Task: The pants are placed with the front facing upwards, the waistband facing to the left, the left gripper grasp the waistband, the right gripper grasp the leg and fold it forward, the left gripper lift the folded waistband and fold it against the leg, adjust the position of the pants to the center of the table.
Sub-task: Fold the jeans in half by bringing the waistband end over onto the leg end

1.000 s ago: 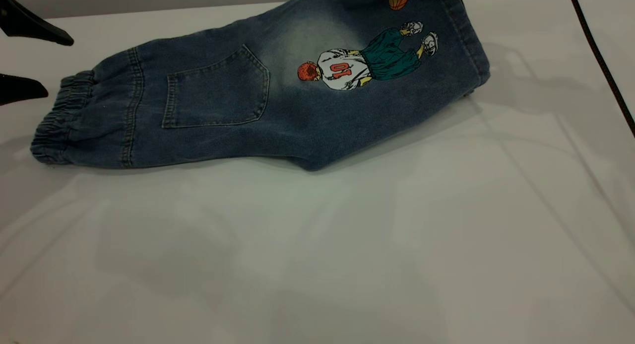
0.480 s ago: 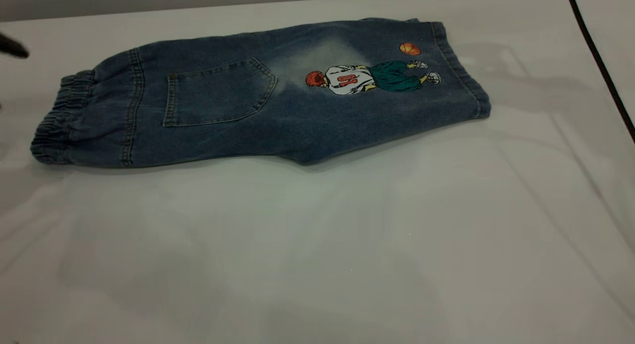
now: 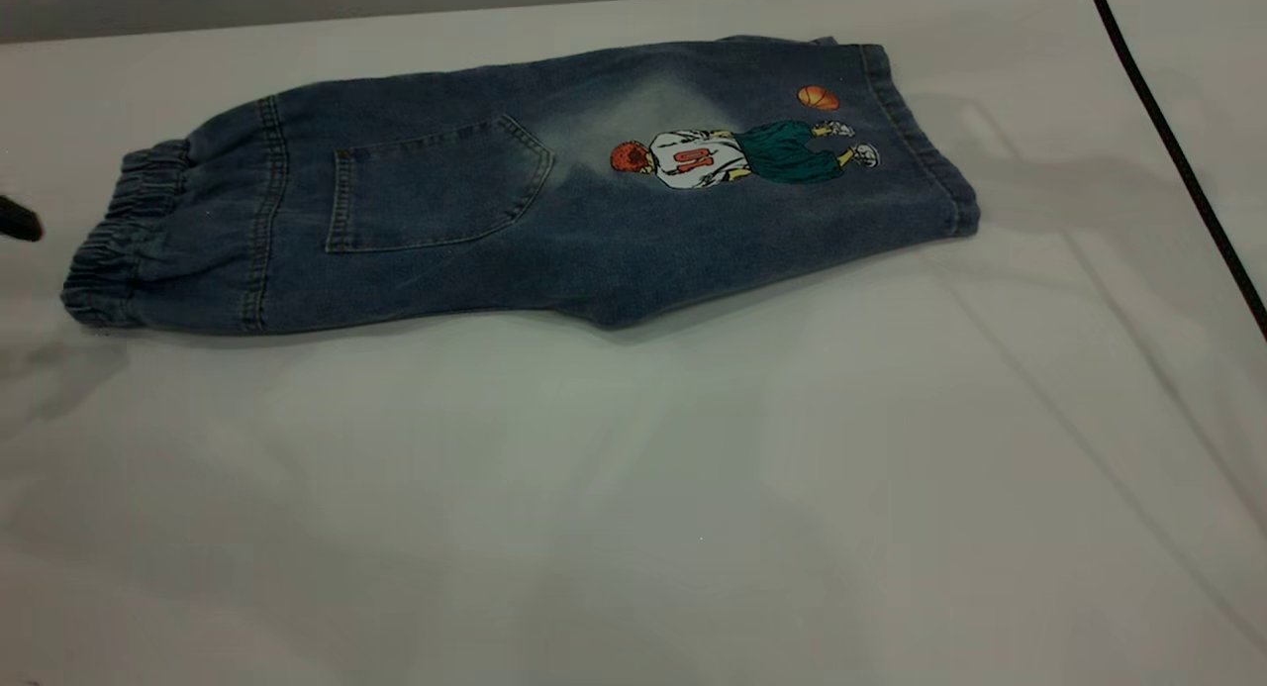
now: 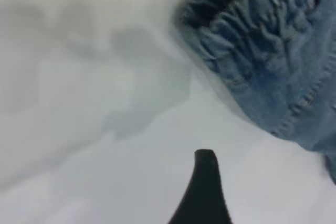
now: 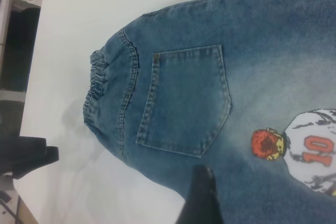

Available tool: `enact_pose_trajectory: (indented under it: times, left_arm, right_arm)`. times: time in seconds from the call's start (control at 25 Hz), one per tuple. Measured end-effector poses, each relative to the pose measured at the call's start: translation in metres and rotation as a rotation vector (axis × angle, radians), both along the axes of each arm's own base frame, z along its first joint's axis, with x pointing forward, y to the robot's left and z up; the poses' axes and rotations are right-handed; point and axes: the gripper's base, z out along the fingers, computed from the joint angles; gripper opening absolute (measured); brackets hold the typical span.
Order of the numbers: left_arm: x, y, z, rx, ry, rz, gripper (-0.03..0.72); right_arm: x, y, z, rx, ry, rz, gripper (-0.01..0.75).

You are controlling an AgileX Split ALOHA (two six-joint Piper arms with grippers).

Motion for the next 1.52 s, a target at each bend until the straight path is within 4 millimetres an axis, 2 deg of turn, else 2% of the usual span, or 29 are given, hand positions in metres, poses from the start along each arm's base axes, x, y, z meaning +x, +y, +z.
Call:
enact_pose_trajectory:
  times: [0.28,0.72,1.16,1.52]
  left_arm:
    - [0.021,0.008,-0.016,-0.093,0.054,0.029,0.552]
    - [0.024,0.01,-0.054,-0.127,0.131,0.138,0.552]
    - [0.033,0.009,-0.07,-0.209,0.066,0.232,0.549]
    - [0.039,-0.005,-0.089,-0.277,0.081,0.29,0.52]
  right_arm:
    - [0.0,0.0,0.0,0.002,0.001,0.003,0.509]
    - [0.0,0.0,0.0,-0.003,-0.009,0.008,0.509]
    - [0.0,0.0,-0.003,-0.005,-0.007,0.011,0.509]
    - [0.0,0.0,-0.004,-0.005,-0.006,0.011,0.509]
